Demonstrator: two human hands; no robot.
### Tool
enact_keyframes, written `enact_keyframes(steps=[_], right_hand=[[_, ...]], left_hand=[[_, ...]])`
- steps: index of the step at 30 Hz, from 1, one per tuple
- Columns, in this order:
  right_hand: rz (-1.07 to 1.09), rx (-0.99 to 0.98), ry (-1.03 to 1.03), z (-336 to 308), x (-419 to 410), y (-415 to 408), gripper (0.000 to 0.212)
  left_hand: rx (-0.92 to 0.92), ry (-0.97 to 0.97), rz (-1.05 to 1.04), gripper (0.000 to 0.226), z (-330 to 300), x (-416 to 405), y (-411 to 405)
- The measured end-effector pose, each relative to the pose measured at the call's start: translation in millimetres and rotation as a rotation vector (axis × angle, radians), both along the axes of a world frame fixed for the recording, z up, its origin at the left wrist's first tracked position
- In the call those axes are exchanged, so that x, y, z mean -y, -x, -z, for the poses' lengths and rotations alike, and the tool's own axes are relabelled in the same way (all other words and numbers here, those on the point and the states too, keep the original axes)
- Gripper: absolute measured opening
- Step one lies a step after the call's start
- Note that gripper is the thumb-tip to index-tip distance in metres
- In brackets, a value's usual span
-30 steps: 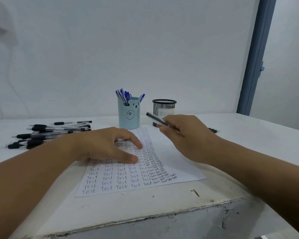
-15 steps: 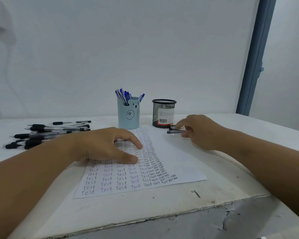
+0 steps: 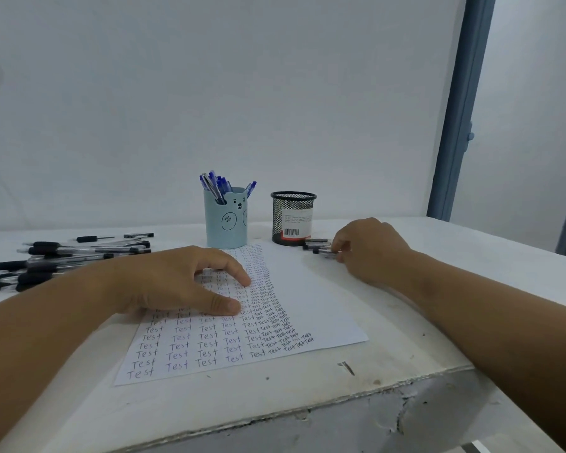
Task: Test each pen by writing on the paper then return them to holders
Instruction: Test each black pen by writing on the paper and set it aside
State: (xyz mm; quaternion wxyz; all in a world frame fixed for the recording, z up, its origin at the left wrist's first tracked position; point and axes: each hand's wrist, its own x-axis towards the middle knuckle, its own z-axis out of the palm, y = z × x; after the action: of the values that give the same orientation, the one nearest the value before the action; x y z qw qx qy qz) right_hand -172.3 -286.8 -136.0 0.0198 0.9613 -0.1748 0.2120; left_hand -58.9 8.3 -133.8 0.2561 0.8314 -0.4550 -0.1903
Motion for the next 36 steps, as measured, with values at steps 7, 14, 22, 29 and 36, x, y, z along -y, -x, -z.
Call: enact_keyframes(steps=[7, 14, 22, 29, 36], right_hand=[[0.061, -0.045, 0.02, -2.7, -1.5, 5.0, 0.037], [-0.043, -0.082, -0.016, -11.1, -23.4, 5.2, 0.043], [-0.346, -0.042, -0.031, -24.1, -108.0, -25.5, 0.032], [-0.498, 0.09, -0.143, -11.7, -131.1, -59.5, 0.021], [-0.612, -0.01, -0.267, 10.3, -119.7, -61.1, 0.012]], left_hand=[[-0.005, 0.015, -0.019, 0.073, -0.3, 0.6, 1.3], [0.013, 0.035, -0.04, 0.053, -1.5, 0.9, 2.8], [0.174, 0.357, -0.228, 0.012, -10.5, -2.7, 0.8], [0.429, 0.222, -0.47, 0.011, -31.9, -52.0, -27.1], [0.332, -0.033, -0.409, 0.016, -39.5, -79.0, -36.2]])
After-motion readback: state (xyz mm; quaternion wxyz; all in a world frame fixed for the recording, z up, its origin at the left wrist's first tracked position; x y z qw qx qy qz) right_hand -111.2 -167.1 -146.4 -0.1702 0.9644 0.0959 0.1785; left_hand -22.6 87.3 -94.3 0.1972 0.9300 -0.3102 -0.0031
